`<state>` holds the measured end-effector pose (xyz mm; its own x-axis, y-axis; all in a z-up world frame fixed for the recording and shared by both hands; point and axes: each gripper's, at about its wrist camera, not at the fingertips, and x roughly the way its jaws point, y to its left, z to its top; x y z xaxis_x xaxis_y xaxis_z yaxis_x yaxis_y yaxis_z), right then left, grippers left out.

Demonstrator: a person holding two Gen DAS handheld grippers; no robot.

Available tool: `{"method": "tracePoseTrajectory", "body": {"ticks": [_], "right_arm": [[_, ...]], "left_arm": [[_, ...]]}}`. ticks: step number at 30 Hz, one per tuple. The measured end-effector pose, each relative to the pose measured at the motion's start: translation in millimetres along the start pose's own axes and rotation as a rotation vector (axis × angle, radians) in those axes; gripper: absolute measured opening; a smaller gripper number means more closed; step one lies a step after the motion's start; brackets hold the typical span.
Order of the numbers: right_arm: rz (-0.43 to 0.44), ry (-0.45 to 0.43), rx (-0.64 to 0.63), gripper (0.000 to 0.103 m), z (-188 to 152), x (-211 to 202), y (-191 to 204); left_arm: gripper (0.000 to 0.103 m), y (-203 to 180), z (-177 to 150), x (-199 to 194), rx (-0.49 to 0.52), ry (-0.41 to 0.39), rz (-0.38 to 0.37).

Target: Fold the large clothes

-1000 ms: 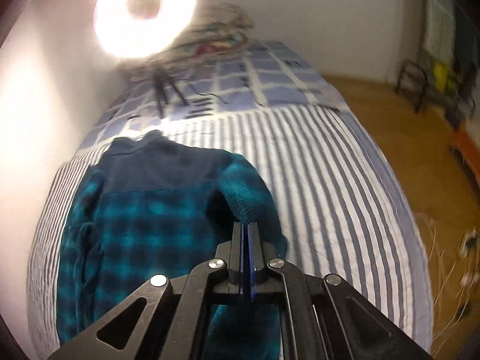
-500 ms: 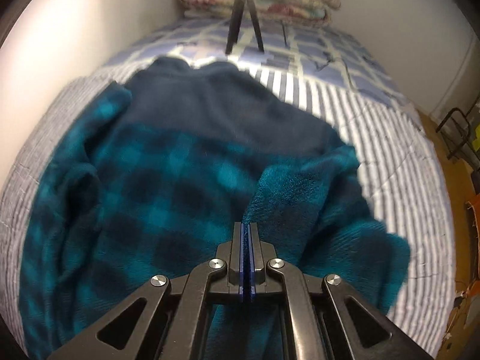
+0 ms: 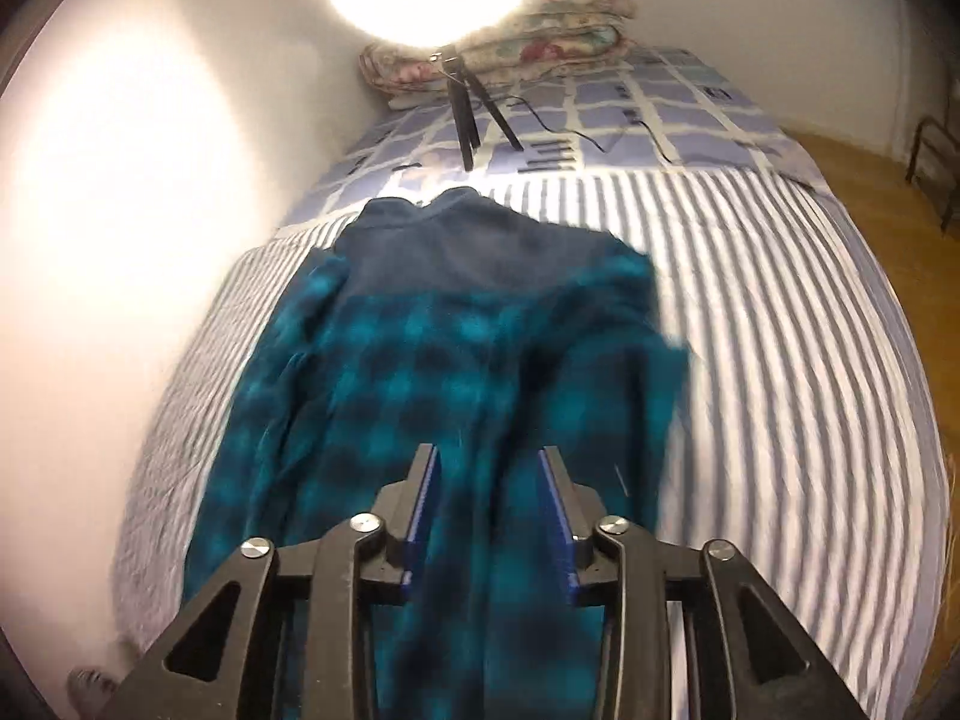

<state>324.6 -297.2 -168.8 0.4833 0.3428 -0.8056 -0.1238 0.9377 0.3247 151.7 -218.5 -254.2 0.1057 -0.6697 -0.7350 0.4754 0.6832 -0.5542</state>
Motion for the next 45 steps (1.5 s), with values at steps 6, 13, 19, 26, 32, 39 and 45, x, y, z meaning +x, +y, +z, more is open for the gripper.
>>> {"method": "tracePoseTrajectory", "body": {"ticks": [6, 13, 19, 26, 32, 39, 45], "right_arm": [[0.01, 0.087, 0.127, 0.044, -83, -14, -44], [0.135, 0.095, 0.336, 0.041, -109, 25, -74], [0.044, 0.082, 0.193, 0.0, -91, 15, -50], [-0.106, 0.072, 0.22, 0.001, -90, 10, -77], [0.032, 0.068, 0.254, 0.037, -130, -23, -70], [0.204, 0.147, 0.278, 0.037, -227, -56, -50], [0.237, 0.216, 0.299, 0.021, -270, -37, -36]], "left_arm": [[0.0, 8, -5, -4, -0.043, -0.005, -0.008], [0.0, 10, -6, -17, -0.062, -0.023, 0.005], [0.0, 9, -10, -32, -0.064, -0.049, 0.011], [0.0, 12, -22, -13, -0.085, -0.001, 0.043], [0.012, 10, -21, -30, -0.105, -0.016, 0.001], [0.027, 18, -30, -25, -0.147, -0.006, -0.034], [0.006, 16, -30, -17, -0.173, 0.019, -0.063]]}}
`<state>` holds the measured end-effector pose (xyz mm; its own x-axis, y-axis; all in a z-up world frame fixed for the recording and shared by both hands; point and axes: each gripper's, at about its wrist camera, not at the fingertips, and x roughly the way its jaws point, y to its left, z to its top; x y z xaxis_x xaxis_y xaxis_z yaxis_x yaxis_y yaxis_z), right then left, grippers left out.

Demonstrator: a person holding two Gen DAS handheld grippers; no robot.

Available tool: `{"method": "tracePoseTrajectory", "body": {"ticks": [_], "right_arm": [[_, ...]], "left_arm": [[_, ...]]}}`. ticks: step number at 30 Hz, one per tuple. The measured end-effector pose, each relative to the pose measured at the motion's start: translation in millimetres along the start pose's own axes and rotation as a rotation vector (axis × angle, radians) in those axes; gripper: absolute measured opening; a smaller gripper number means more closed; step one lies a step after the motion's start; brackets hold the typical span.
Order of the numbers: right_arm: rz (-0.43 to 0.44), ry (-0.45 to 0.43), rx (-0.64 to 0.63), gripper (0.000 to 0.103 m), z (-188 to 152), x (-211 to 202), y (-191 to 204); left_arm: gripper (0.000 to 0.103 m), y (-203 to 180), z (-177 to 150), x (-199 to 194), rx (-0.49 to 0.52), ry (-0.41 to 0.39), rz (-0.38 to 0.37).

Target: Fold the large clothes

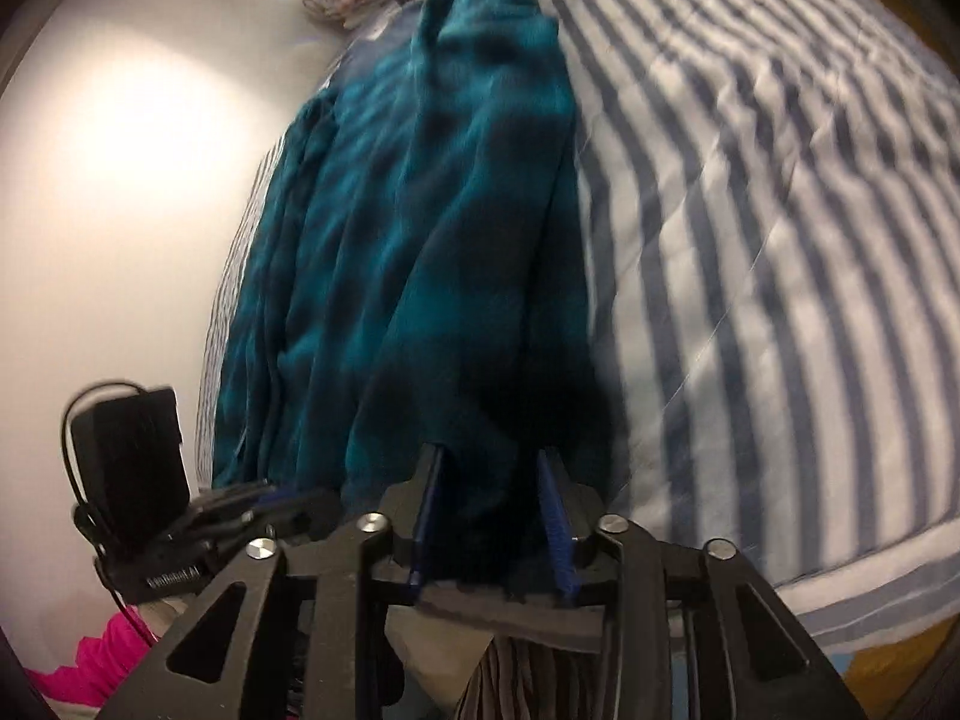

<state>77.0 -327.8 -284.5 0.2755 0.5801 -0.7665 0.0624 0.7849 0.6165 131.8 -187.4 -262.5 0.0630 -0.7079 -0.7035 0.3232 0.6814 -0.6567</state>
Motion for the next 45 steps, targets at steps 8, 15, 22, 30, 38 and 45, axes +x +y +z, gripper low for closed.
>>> {"method": "tracePoseTrajectory", "body": {"ticks": [8, 15, 22, 30, 38, 45], "right_arm": [[-0.136, -0.112, -0.115, 0.001, -8, -47, 32], [-0.204, -0.018, -0.089, 0.014, -15, -8, 11], [-0.06, -0.209, 0.01, 0.046, -12, -48, -21], [0.041, -0.158, 0.057, 0.045, -17, -12, -28], [0.052, -0.101, 0.038, 0.016, -17, -11, -30], [0.092, -0.151, 0.087, 0.045, -23, -12, -38]], "left_arm": [[0.004, -18, -4, -1, 0.058, -0.021, 0.037], [0.004, -28, -12, 5, 0.124, -0.012, 0.155], [0.004, -54, -9, -41, 0.204, -0.128, 0.197], [0.004, -70, 3, -14, 0.255, -0.107, 0.179], [0.004, -74, -22, 39, 0.427, 0.001, 0.23], [0.004, -77, -12, 8, 0.358, -0.072, 0.186]]}}
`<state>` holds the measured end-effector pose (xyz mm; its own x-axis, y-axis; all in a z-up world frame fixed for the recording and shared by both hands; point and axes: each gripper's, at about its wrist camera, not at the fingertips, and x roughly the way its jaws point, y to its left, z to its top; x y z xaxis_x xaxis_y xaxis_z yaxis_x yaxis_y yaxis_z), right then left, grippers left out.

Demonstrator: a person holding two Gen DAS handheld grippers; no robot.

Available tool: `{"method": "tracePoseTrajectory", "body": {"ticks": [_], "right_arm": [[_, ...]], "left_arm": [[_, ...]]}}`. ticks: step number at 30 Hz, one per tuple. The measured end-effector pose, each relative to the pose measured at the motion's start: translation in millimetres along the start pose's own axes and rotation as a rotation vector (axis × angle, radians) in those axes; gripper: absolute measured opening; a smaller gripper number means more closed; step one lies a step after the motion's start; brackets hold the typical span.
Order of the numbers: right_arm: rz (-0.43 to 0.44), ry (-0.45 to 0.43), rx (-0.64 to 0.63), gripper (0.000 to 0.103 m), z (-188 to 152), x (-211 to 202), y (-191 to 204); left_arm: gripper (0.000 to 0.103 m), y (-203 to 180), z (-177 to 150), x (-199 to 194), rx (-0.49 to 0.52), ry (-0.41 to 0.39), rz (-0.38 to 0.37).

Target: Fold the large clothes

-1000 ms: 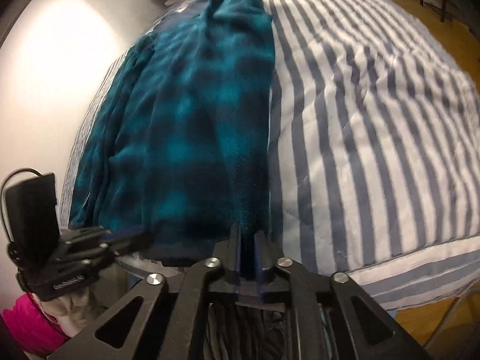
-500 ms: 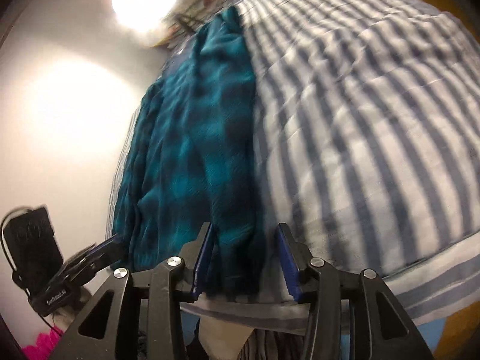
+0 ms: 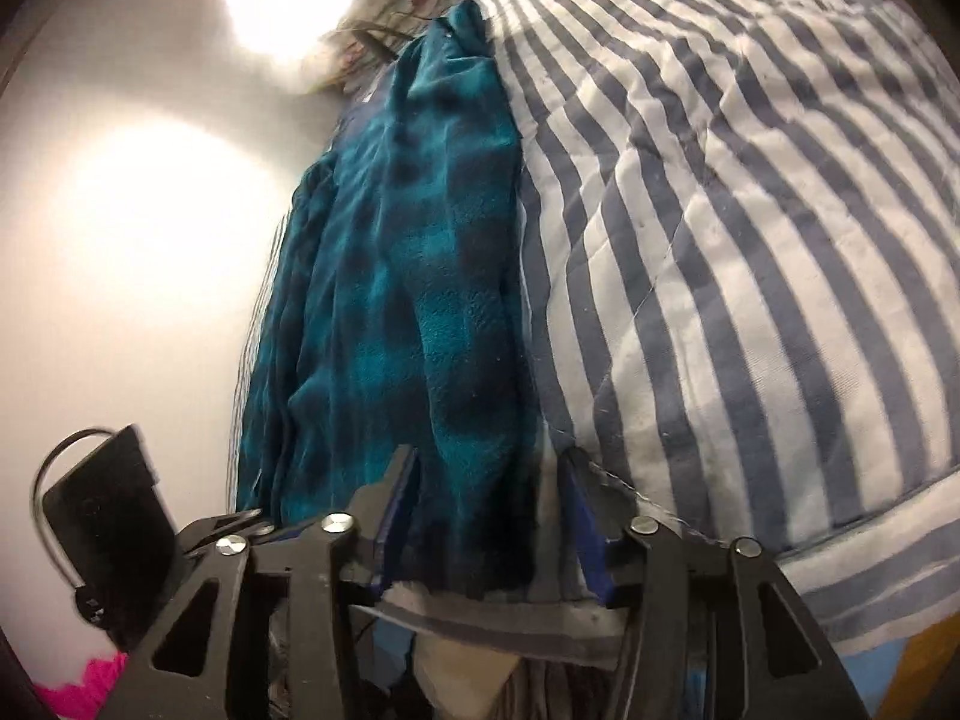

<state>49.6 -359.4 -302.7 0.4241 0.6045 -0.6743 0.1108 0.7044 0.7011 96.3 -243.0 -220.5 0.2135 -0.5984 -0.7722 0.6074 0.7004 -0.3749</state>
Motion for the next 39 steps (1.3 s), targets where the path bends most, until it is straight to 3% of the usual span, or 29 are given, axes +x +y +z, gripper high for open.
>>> {"method": "tracePoseTrajectory", "body": {"ticks": [1, 2, 5, 8, 12, 17, 25, 28, 32, 36, 39], "right_arm": [[0.0, 0.004, -0.007, 0.037, 0, 3, 2], [0.001, 0.026, -0.012, 0.017, -1, 8, 6], [-0.077, 0.037, -0.049, 0.007, -2, 13, 20], [-0.13, 0.018, -0.082, 0.006, 0, 8, 38], [-0.244, 0.002, -0.181, 0.005, 1, 3, 70], [-0.375, -0.019, -0.333, 0.005, 0, 6, 117], [-0.614, -0.032, -0.75, 0.005, -27, 40, 208], [-0.651, 0.003, -0.918, 0.005, -43, 74, 241], [-0.65, 0.081, -1.073, 0.005, -68, 125, 264], [-0.661, 0.208, -1.225, 0.005, -95, 170, 261], [-0.664, 0.229, -1.29, 0.005, -102, 175, 253]], "left_arm": [[0.004, 2, 2, -6, -0.006, -0.027, 0.014], [0.004, 4, 5, -10, -0.017, -0.053, 0.028], [0.004, 21, 9, -3, -0.085, -0.057, 0.042], [0.004, 30, 3, 28, -0.107, 0.039, 0.047], [0.004, 37, -2, 18, -0.154, 0.03, 0.011], [0.004, 57, 14, -58, -0.221, -0.116, 0.009], [0.004, 128, 14, -176, -0.378, -0.392, 0.053], [0.004, 160, 2, -198, -0.462, -0.45, 0.063], [0.004, 193, -15, -203, -0.544, -0.443, 0.083], [0.004, 208, -29, -199, -0.582, -0.426, 0.1], [0.004, 215, -33, -194, -0.597, -0.412, 0.1]]}}
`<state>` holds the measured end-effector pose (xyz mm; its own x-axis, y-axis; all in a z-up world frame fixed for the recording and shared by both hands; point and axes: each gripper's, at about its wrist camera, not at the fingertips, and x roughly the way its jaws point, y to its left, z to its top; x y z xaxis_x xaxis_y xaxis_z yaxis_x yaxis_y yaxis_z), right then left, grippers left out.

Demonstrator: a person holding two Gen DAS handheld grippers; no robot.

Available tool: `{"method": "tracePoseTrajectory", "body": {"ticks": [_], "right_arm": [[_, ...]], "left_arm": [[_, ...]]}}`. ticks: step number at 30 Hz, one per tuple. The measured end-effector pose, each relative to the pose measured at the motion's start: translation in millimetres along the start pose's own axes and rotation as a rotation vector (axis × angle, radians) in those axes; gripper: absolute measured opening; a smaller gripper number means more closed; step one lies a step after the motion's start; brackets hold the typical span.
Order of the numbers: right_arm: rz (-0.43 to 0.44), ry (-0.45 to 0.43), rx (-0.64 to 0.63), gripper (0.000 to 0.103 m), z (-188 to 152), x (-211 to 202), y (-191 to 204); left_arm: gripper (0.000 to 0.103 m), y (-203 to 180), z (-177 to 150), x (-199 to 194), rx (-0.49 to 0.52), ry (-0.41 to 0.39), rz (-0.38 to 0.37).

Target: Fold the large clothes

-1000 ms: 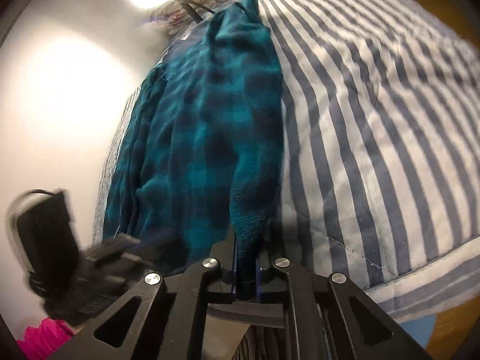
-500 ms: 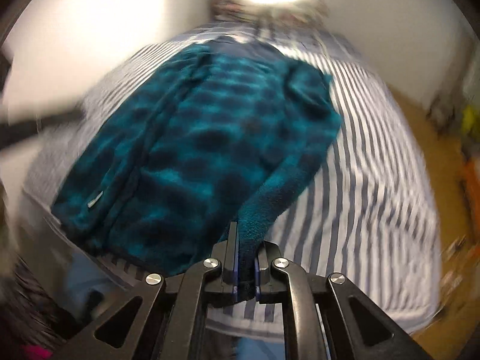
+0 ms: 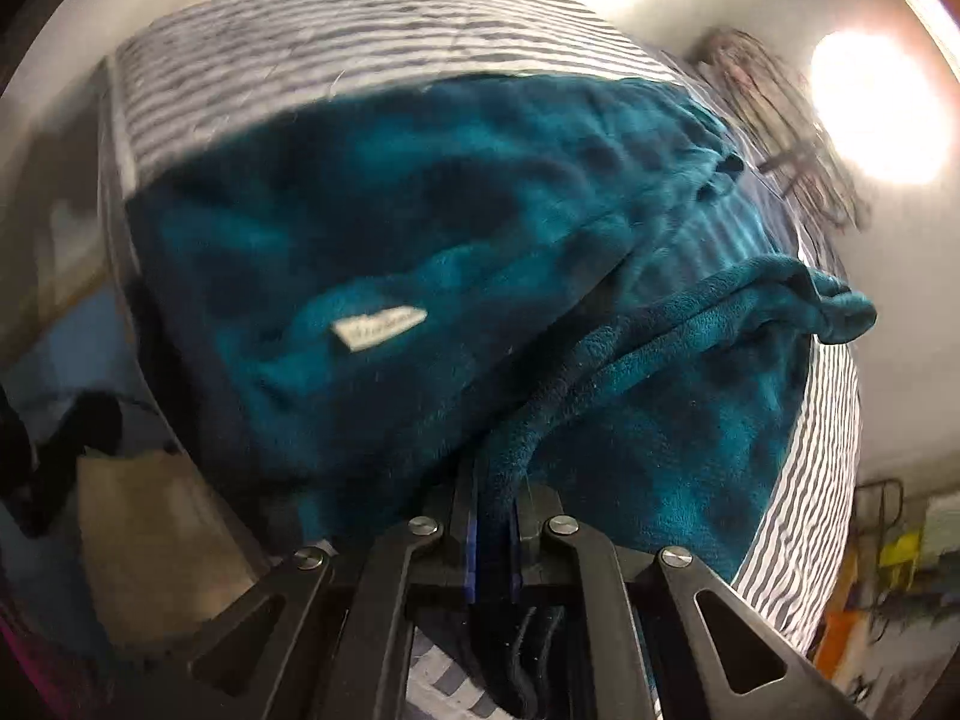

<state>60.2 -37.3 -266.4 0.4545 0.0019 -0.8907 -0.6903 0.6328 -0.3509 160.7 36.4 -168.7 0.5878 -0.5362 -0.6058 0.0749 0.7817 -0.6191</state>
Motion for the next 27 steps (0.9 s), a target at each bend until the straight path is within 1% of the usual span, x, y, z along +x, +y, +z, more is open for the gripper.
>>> {"method": "tracePoseTrajectory", "body": {"ticks": [2, 3, 4, 5, 6, 8, 10, 12, 14, 15, 19, 20, 21, 23, 25, 27], "right_arm": [[0.045, -0.015, 0.038, 0.006, -3, -4, -10], [0.067, -0.024, 0.065, 0.012, -4, -7, -16], [0.111, -0.04, 0.106, 0.016, -7, -12, -23], [0.157, -0.063, 0.144, 0.026, -11, -19, -31], [0.191, -0.088, 0.176, 0.033, -16, -25, -39], [0.256, -0.136, 0.252, 0.037, -27, -39, -53], [0.311, -0.17, 0.331, 0.036, -39, -48, -71], [0.357, -0.202, 0.414, 0.036, -51, -52, -95], [0.429, -0.232, 0.487, 0.037, -63, -55, -118], [0.476, -0.243, 0.518, 0.037, -68, -55, -128], [0.567, -0.276, 0.569, 0.037, -79, -55, -143], [0.591, -0.279, 0.577, 0.037, -82, -54, -144], [0.586, -0.278, 0.581, 0.037, -84, -54, -145], [0.551, -0.275, 0.597, 0.037, -90, -52, -151], [0.511, -0.267, 0.656, 0.039, -99, -47, -165], [0.481, -0.259, 0.727, 0.048, -107, -40, -184]], "left_arm": [[0.004, -3, -6, 9, 0.001, 0.033, -0.009], [0.004, -7, -9, 15, 0.01, 0.055, -0.013], [0.004, -13, -14, 23, 0.03, 0.077, -0.015], [0.004, -18, -18, 28, 0.05, 0.092, -0.017], [0.004, -22, -22, 32, 0.064, 0.103, -0.017], [0.004, -34, -31, 44, 0.108, 0.137, -0.018], [0.005, -42, -38, 52, 0.126, 0.17, -0.028], [0.012, -51, -46, 64, 0.14, 0.215, -0.049], [0.036, -58, -52, 75, 0.148, 0.243, -0.065], [0.039, -61, -54, 80, 0.147, 0.255, -0.077], [0.046, -67, -54, 98, 0.075, 0.3, -0.146], [0.047, -68, -54, 102, 0.063, 0.307, -0.149], [0.048, -70, -54, 104, 0.064, 0.304, -0.14], [0.059, -73, -54, 109, 0.078, 0.29, -0.106], [0.06, -77, -53, 115, 0.099, 0.282, -0.071], [0.06, -80, -53, 124, 0.156, 0.269, -0.013]]}}
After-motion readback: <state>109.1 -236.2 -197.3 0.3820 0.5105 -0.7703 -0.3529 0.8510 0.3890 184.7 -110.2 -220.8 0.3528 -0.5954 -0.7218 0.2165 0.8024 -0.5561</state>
